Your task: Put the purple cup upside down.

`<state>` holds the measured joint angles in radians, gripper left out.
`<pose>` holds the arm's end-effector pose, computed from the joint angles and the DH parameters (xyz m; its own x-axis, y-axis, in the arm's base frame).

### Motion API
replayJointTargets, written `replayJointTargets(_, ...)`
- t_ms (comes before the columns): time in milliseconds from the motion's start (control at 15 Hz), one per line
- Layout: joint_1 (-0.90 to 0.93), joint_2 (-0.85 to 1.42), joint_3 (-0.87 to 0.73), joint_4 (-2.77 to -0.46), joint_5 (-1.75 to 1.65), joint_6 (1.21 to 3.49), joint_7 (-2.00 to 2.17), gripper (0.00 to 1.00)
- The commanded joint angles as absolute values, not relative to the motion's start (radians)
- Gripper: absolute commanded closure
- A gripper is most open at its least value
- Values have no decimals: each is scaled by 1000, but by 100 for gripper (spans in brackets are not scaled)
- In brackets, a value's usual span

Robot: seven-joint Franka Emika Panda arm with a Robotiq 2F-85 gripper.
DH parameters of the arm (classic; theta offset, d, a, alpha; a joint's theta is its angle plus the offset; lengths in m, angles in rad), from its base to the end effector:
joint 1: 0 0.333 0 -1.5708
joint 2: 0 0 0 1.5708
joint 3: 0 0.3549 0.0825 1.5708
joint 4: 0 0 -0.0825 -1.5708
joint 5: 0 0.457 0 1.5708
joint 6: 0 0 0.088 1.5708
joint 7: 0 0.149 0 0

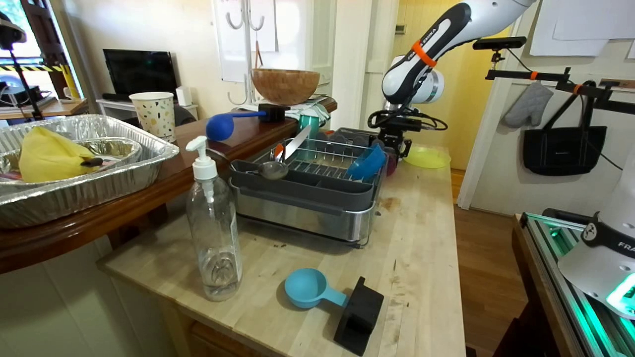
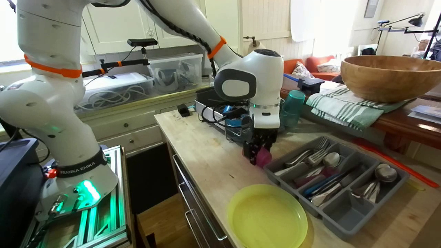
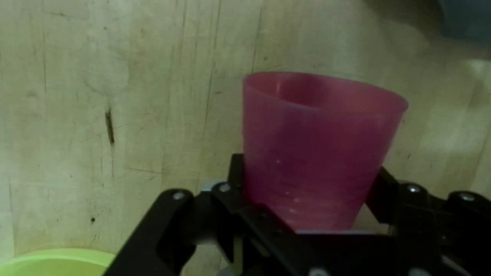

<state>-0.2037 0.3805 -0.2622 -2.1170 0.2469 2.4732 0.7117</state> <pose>0.5687 -0.2841 0.1730 0.2151 -0.9757 -0.0423 -0.9762 -0.2136 -0.0362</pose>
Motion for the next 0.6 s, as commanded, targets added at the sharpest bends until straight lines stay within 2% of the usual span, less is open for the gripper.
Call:
replayJointTargets(0,-116,344,-312,-2166,57,2478,743,52)
replayJointTargets(533,-3,248,-390,-2291,-379,2651,821,52)
